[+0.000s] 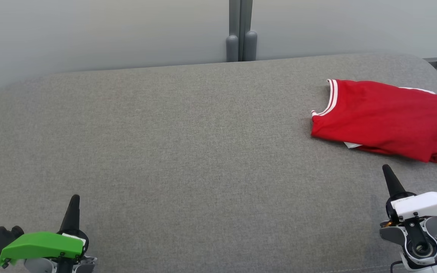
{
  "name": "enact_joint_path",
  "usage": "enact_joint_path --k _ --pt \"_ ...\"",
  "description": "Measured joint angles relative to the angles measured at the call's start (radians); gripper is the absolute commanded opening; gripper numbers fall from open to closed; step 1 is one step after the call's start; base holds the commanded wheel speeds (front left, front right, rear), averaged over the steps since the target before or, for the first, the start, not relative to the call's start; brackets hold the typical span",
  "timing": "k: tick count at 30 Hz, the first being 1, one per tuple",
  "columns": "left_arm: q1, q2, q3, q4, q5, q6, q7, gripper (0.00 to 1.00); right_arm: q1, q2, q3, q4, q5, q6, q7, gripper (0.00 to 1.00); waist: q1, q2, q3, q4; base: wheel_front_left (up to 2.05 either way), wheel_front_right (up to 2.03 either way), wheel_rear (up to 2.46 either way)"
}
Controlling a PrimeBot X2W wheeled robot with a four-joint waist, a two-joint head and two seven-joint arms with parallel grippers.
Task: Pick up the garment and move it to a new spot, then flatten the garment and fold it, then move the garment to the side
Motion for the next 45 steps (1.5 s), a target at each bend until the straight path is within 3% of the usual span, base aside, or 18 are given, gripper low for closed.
enact_joint_path --k 40,45 --pt "-0.035 -0.038 0.085 0.003 -0.412 -0.077 0.118 0.0 -0.007 0.115 -0.173 -0.033 0.392 0.091 0.127 0.0 0.0 0.0 -0.023 0.005 0.0 0.0 0.0" --pt "-0.035 -0.038 0.086 0.003 -0.412 -0.082 0.118 0.0 -0.007 0.116 -0.175 -0.033 0.392 0.091 0.127 0.0 0.0 0.0 -0.023 0.005 0.0 0.0 0.0"
